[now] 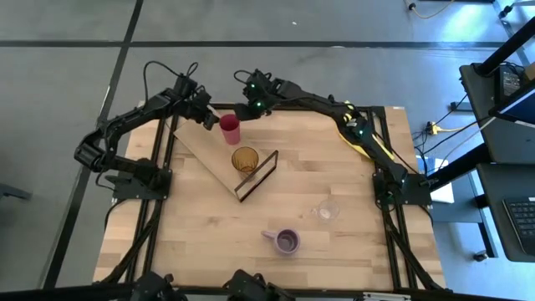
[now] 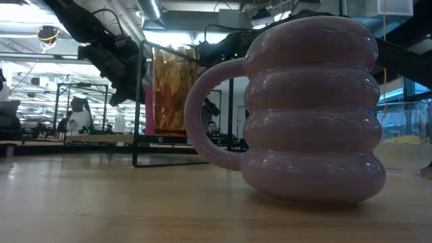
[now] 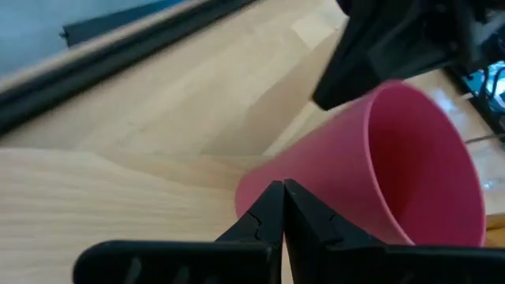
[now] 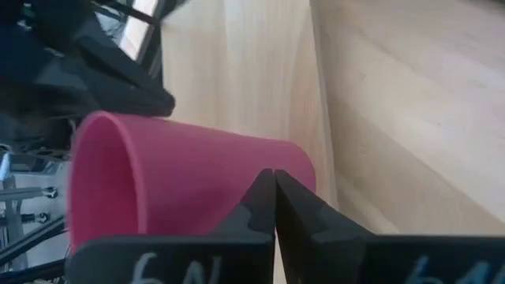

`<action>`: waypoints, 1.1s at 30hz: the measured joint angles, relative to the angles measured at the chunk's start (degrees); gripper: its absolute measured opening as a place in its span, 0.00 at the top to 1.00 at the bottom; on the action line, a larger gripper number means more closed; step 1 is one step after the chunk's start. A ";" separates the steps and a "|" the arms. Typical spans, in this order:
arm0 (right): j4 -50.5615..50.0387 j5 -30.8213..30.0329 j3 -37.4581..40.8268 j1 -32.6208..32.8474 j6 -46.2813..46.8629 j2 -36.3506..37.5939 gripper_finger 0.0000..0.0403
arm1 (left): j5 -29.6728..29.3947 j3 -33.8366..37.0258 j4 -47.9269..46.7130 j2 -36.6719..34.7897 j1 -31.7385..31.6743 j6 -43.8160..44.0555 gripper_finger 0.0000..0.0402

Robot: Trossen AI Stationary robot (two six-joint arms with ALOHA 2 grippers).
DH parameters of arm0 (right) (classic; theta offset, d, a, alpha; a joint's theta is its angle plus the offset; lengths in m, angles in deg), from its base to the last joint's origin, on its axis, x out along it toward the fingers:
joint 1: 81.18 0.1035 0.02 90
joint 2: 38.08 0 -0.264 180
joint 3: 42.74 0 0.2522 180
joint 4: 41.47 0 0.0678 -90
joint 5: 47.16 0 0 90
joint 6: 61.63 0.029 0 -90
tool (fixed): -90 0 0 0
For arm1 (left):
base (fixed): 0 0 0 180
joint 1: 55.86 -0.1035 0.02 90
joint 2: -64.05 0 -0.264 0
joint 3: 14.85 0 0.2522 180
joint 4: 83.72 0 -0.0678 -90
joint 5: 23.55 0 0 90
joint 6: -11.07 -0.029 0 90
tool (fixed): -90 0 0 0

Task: Stack small to large cups/mugs on shelf
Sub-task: Put the pink cup on the shelf

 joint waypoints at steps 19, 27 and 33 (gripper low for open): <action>-1.14 0.54 -0.01 3.87 -2.45 0.05 0.99 | 2.12 5.79 3.51 0.00 5.38 1.19 0.99; -4.35 0.65 -0.01 6.11 -4.65 0.05 0.99 | 4.19 5.79 2.47 0.00 5.46 1.09 0.98; -4.89 0.63 -0.01 6.26 -4.84 0.07 0.99 | 4.75 5.79 -0.98 0.00 6.44 -0.74 0.99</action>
